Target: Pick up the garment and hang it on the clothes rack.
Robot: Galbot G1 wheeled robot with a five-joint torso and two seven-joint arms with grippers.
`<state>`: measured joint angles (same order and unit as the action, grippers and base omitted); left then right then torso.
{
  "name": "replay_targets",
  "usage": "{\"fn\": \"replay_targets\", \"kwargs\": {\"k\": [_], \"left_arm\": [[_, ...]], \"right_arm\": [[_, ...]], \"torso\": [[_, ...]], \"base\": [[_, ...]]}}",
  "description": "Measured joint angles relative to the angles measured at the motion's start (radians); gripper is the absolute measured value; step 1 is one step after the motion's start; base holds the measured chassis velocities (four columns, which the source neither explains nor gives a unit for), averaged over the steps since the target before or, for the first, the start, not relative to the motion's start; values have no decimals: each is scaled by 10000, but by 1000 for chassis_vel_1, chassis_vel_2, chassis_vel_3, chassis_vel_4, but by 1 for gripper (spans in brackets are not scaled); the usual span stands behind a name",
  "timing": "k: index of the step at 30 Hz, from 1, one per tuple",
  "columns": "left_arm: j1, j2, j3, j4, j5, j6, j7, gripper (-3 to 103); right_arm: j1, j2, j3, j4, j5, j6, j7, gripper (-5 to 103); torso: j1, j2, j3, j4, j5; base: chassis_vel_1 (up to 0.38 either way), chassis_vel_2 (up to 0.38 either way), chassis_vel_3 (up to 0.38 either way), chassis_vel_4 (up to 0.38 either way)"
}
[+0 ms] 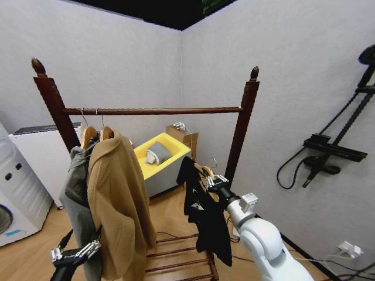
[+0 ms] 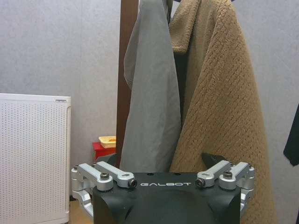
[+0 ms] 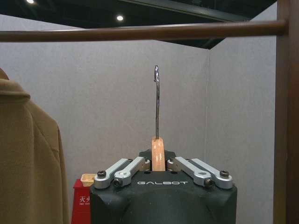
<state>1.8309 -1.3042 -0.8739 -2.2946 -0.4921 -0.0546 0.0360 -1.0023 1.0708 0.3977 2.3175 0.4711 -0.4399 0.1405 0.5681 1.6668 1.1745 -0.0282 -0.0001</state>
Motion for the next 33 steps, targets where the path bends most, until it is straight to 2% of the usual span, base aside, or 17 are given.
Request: {"fn": "replay_targets", "kwargs": {"k": [1, 3, 5, 8, 9, 12, 13, 16, 19, 22, 25, 28, 33], "left_arm": [[0, 0, 0, 0, 0, 0, 0, 100], [-1, 0, 0, 0, 0, 0, 2, 100], [-2, 0, 0, 0, 0, 0, 2, 100], [-2, 0, 1, 0, 0, 1, 3, 100], [-2, 0, 1, 0, 0, 1, 3, 100], [-1, 0, 0, 0, 0, 0, 3, 100], [-1, 0, 0, 0, 0, 0, 3, 100], [-1, 1, 0, 0, 0, 0, 3, 100], [-1, 0, 0, 1, 0, 1, 3, 100], [-1, 0, 0, 0, 0, 1, 3, 100], [-1, 0, 0, 0, 0, 1, 3, 100], [-1, 0, 0, 0, 0, 0, 2, 100], [-2, 0, 0, 0, 0, 1, 2, 100]], "right_arm": [[0, 0, 0, 0, 0, 0, 0, 10], [621, -767, 82, 242, 569, -290, 288, 10], [890, -1008, 99, 324, 787, -387, 351, 10], [2013, -1723, 96, 421, 1976, -695, 627, 10], [2013, -1723, 96, 421, 1976, -695, 627, 10], [3077, -2298, 79, 117, 3250, -721, 693, 10], [3077, -2298, 79, 117, 3250, -721, 693, 10], [3766, -2784, 96, -83, 4212, -736, 586, 10], [4007, -2921, 79, -137, 4552, -811, 597, 10], [4741, -3213, -201, -467, 5372, -1258, 968, 10], [4981, -3279, -269, -596, 5561, -1487, 1014, 10], [5781, -3585, -547, -961, 6405, -2068, 1185, 10], [6660, -3848, -955, -1259, 6948, -2220, 1242, 10]], "torso": [[0, 0, 0, 0, 0], [9, -5, 3, -1, 2], [10, -5, 3, -1, 3], [9, -5, 3, 0, 3], [9, -5, 3, 0, 3], [7, -4, 2, 1, 0], [7, -4, 2, 1, 0], [9, -4, 3, -1, 1], [8, -5, 3, -2, 3], [6, -5, 3, 0, 2], [7, -5, 3, -1, 3], [7, -5, 3, 0, 2], [6, -5, 2, -2, 2]], "base": [[0, 0, 0, 0], [0, 0, 0, 0], [0, 0, 0, 0], [0, 0, 0, 0], [0, 0, 0, 0], [0, 0, 0, 0], [0, 0, 0, 0], [0, 0, 0, 0], [0, 0, 0, 0], [0, 0, 0, 0], [0, 0, 0, 0], [0, 0, 0, 0], [0, 0, 0, 0]]}}
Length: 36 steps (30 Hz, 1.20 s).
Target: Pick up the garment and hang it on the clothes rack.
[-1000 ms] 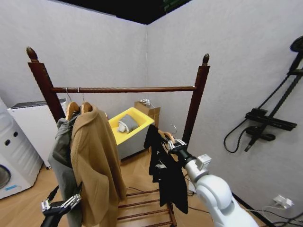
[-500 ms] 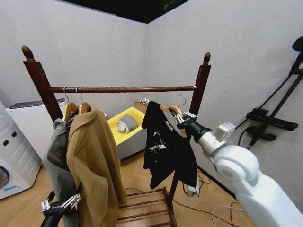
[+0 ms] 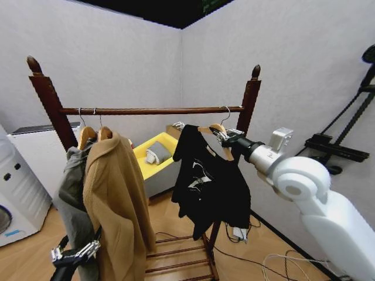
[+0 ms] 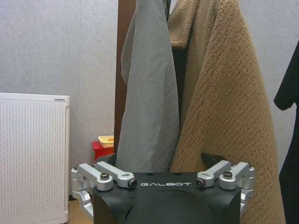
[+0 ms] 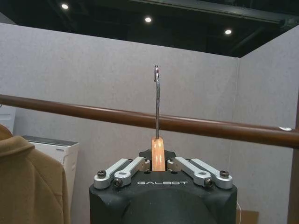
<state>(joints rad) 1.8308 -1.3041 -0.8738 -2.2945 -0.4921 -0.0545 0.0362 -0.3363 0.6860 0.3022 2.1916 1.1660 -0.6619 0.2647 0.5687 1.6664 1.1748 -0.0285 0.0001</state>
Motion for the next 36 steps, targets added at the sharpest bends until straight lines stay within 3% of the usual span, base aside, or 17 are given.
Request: {"fn": "replay_targets", "kwargs": {"k": [5, 9, 13, 15, 17, 18, 21, 24, 36], "left_arm": [[1, 0, 0, 0, 0, 0, 0, 100], [0, 0, 0, 0, 0, 0, 1, 100], [0, 0, 0, 0, 0, 0, 3, 100], [0, 0, 1, 0, 0, 0, 6, 100], [0, 0, 0, 0, 0, 0, 6, 100], [0, 0, 0, 0, 0, 0, 6, 100], [1, 0, 0, 0, 0, 0, 1, 100], [1, 0, 0, -1, 0, 0, 0, 100], [0, 0, 0, 0, 0, 0, 0, 100]], "right_arm": [[1188, -104, -1083, 51, 1150, 62, -296, 10], [1493, -33, -1896, 273, 1156, 251, -882, 10], [1952, 383, -2608, 309, 1160, 246, -843, 10], [2263, 723, -3043, 211, 1195, 210, -563, 10], [2890, 1412, -3837, -204, 1330, 91, 426, 10], [2890, 1412, -3837, -204, 1330, 91, 426, 10], [3423, 2001, -4289, -595, 1753, -259, 1830, 10], [3686, 2258, -4468, -666, 2205, -485, 2454, 10], [5250, 3609, -5588, -1679, 2424, -684, 2949, 10]], "torso": [[0, 0, 0, 3, -4], [0, 0, 0, 0, -2], [0, 1, 0, -1, -1], [-1, 0, -1, 3, -2], [0, 0, 0, 8, -5], [0, 0, 0, 8, -5], [1, 0, 0, 3, -3], [0, 0, 0, 2, -3], [0, 1, 0, 2, -4]], "base": [[0, 0, 0, 0], [0, 0, 0, 0], [0, 0, 0, 0], [0, 0, 0, 0], [0, 0, 0, 0], [0, 0, 0, 0], [0, 0, 0, 0], [0, 0, 0, 0], [0, 0, 0, 0]]}}
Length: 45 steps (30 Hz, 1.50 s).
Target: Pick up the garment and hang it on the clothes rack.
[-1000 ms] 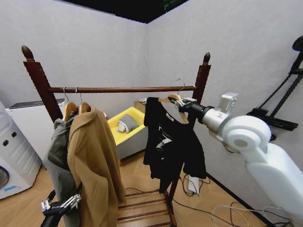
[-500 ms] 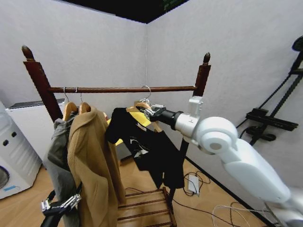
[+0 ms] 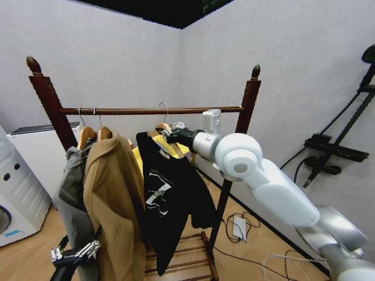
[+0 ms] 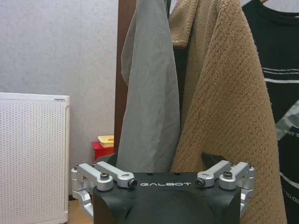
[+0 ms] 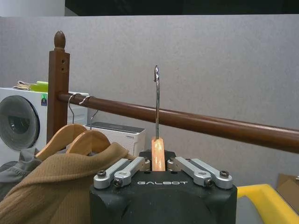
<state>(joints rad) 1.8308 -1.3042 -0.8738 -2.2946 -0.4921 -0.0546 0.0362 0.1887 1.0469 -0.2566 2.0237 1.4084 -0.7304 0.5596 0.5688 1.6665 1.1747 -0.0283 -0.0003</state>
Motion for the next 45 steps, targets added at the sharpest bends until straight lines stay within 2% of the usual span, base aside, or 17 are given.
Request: {"fn": "replay_targets", "kwargs": {"k": [6, 11, 20, 29, 34, 45], "left_arm": [[0, 0, 0, 0, 0, 0, 1, 100], [0, 0, 0, 0, 0, 0, 0, 100], [0, 0, 0, 0, 0, 0, 2, 100], [0, 0, 0, 0, 0, 0, 2, 100], [0, 0, 0, 0, 0, 0, -1, 100], [0, 0, 0, 0, 0, 0, 0, 100]], "right_arm": [[480, 638, -401, -749, 338, -51, 250, 10], [1016, 1331, -1098, -1400, 789, -63, 797, 10], [1297, 2114, -1723, -2216, 660, -31, 946, 10], [1220, 2176, -1410, -2522, 415, 47, 936, 10], [1376, 1636, -1323, -2464, 521, -47, 1053, 10], [1971, 2099, -1789, -3047, 1048, -52, 1743, 10]], "torso": [[0, 0, 1, -1, 2], [-1, 0, 0, -2, 1], [-1, 0, 0, 1, 1], [0, 0, 0, 1, 2], [0, 0, 0, -4, 6], [-1, 0, 0, 1, 2]], "base": [[0, 0, 0, 0], [0, 0, 0, 0], [0, 0, 0, 0], [0, 0, 0, 0], [0, 0, 0, 0], [0, 0, 0, 0]]}}
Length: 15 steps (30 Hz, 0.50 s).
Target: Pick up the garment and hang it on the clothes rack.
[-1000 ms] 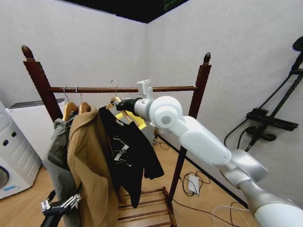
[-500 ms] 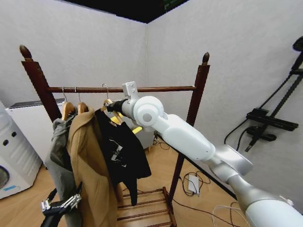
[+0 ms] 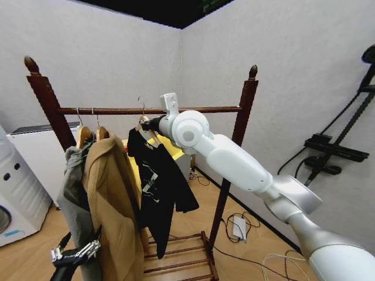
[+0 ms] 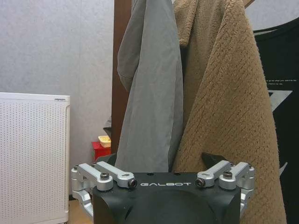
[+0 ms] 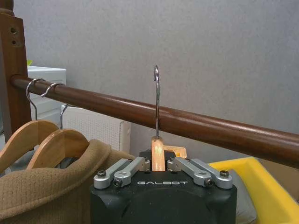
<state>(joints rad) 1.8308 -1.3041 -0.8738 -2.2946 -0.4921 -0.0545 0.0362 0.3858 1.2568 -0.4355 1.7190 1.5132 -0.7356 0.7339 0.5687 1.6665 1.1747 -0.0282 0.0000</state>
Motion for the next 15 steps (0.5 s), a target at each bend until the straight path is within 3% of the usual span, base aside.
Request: {"fn": "replay_targets", "kwargs": {"k": [15], "left_arm": [[0, 0, 0, 0, 0, 0, 0, 100]], "right_arm": [[-66, 92, -90, -386, 653, 197, 500, 10]], "torso": [[1, -1, 1, -1, 0]], "base": [[0, 0, 0, 0]]}}
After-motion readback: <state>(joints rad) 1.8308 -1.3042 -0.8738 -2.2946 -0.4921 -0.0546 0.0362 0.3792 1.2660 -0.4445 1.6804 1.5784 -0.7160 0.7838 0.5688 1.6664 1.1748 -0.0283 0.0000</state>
